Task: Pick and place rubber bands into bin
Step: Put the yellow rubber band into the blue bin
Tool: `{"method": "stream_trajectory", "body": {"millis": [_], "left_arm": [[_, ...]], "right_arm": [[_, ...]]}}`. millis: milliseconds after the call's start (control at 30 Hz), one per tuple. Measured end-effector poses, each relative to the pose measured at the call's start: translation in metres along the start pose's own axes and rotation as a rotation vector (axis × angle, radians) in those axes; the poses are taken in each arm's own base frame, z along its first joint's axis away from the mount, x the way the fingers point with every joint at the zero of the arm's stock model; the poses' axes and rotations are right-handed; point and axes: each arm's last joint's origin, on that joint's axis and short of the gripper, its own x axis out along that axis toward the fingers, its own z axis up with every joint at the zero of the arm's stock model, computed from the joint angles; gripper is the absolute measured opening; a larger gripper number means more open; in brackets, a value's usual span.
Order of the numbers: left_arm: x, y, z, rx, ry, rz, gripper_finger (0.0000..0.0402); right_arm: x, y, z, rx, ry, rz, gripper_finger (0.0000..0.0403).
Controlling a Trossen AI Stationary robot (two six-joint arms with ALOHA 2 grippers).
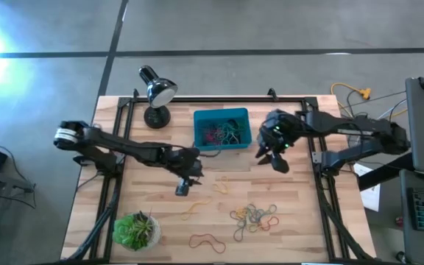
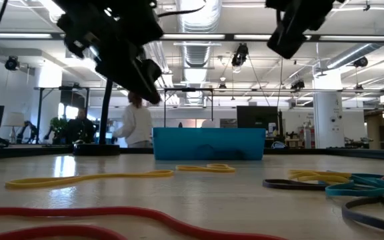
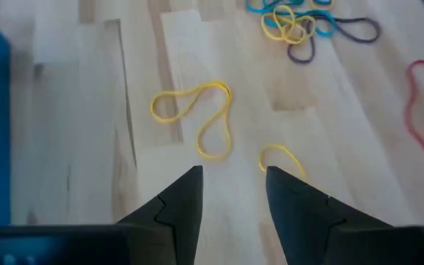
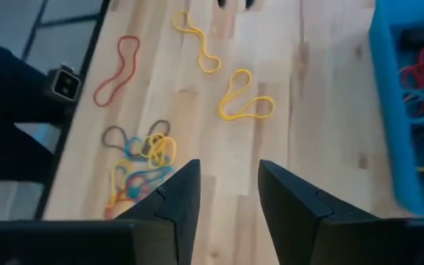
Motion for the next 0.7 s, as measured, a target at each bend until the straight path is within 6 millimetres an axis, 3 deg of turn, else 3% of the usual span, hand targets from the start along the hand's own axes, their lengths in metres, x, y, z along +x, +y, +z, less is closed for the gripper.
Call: {"method": "stream_trajectory", "body": {"millis": [400,700], "left_arm": [[0.076,0.021,0.023,0.054,0.098,0.02,0.0134],[0.109,0.036,0.038,0.099,0.252,0.069,0.0134]], "right_arm": [[0.001,0.02,-0.049,0.177,-0.082,-0.004,0.0125],[0.005,0.038,-0.063,0.218,-0.087,-0.027,0.0125]]}}
